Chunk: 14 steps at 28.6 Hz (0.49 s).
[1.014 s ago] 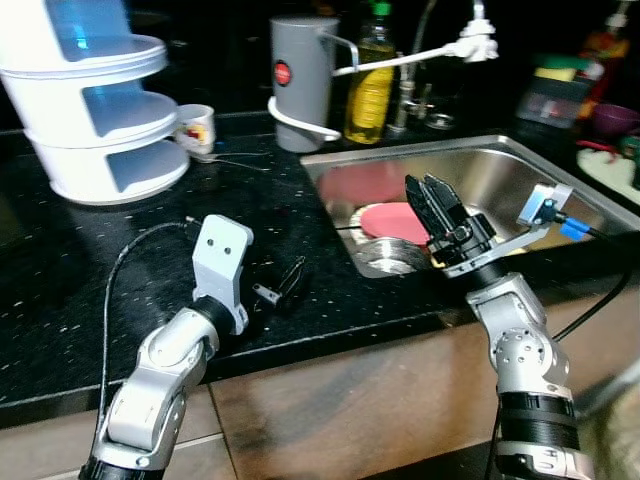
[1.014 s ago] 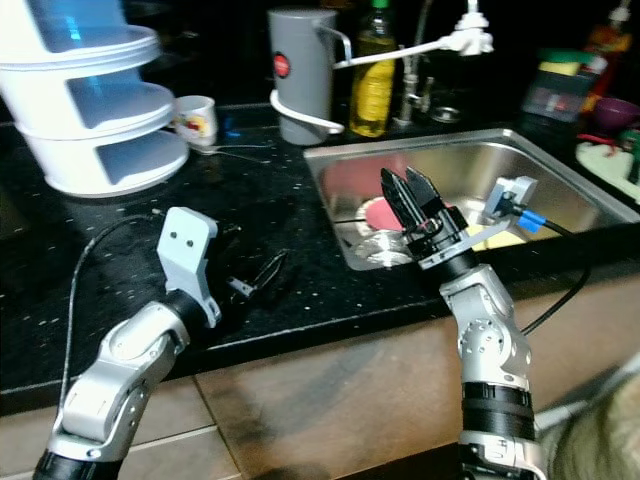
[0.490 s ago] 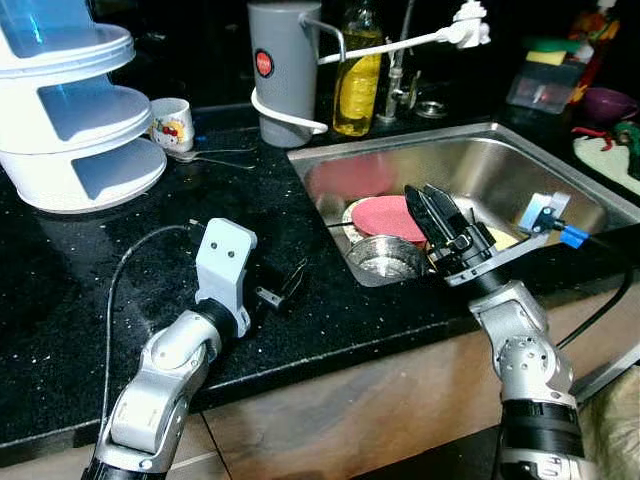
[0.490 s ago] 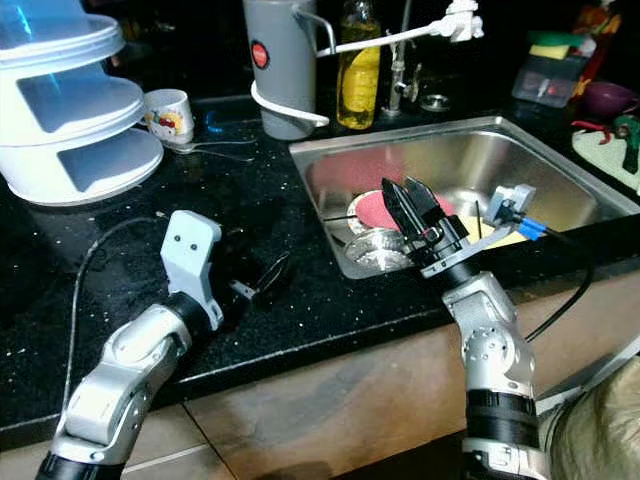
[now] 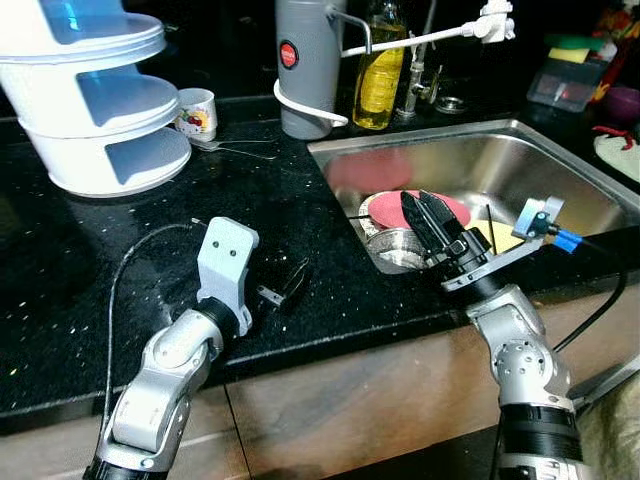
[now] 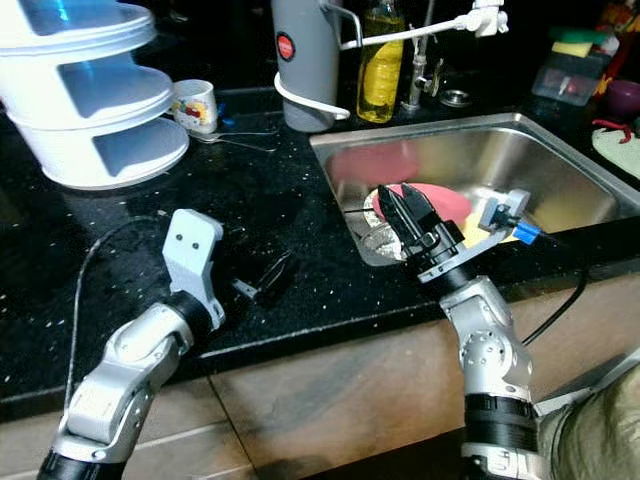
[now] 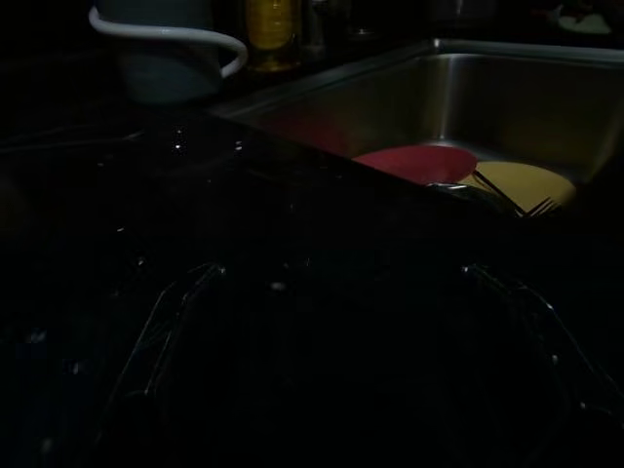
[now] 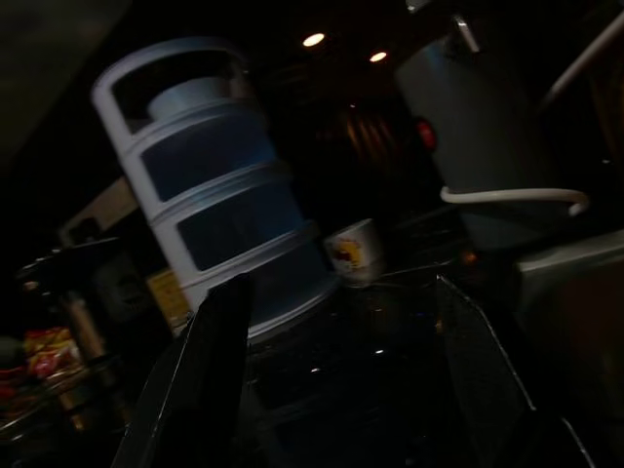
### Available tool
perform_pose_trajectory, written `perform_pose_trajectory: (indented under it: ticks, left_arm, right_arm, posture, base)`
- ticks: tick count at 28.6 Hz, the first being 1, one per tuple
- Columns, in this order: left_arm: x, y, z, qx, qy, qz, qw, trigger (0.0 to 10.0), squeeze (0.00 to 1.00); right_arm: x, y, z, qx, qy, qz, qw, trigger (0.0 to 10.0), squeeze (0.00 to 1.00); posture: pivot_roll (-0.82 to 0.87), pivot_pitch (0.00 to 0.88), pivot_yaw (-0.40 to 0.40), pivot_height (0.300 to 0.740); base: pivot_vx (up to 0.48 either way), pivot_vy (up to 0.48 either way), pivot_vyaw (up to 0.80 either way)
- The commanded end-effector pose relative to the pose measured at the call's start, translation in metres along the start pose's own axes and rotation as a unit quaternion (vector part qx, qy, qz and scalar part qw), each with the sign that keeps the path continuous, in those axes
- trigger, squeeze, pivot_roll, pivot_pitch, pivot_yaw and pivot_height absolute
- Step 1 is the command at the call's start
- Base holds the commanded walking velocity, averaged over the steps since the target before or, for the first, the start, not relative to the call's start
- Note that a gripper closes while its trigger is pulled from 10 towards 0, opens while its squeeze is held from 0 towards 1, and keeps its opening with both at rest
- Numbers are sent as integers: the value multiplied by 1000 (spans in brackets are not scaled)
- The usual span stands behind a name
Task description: Kitchen organization
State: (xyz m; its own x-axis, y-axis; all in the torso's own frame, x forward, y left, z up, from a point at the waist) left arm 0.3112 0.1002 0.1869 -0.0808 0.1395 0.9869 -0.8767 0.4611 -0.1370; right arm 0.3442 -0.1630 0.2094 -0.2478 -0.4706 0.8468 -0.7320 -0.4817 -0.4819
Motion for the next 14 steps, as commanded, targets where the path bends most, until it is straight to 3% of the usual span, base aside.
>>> perform_pose_trajectory:
  ticks: [1,14]
  left_arm:
    - [-2,1,1,-1,-3,-5,1000,10000,0]
    - [-4,0,2,-6,-1,-7,1000,10000,0]
  right_arm:
    - [1,0,-3,6,-1,-2,1000,10000,0]
    - [-11,6,7,-22,27,-41,999,10000,0]
  posture:
    - [81,0,-47,740]
    - [75,0,-43,740]
  base:
    - [-266,0,0]
    - [-265,0,0]
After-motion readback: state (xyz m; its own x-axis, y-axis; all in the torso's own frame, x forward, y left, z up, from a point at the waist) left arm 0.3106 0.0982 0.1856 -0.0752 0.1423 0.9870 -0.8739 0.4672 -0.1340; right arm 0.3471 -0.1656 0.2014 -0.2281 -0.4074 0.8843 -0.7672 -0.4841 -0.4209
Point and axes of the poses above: a point about 5 cm out from each wrist's last joint towards the gripper, its own y axis pointing back from the gripper into the wrist, its own x axis along the axis of the wrist's last joint, z = x × y, the point moved 4 cm from there along -y, pointing out of the wrist towards the gripper, and after that the axes turned 11 degrees about y, right-handed, at the moved point
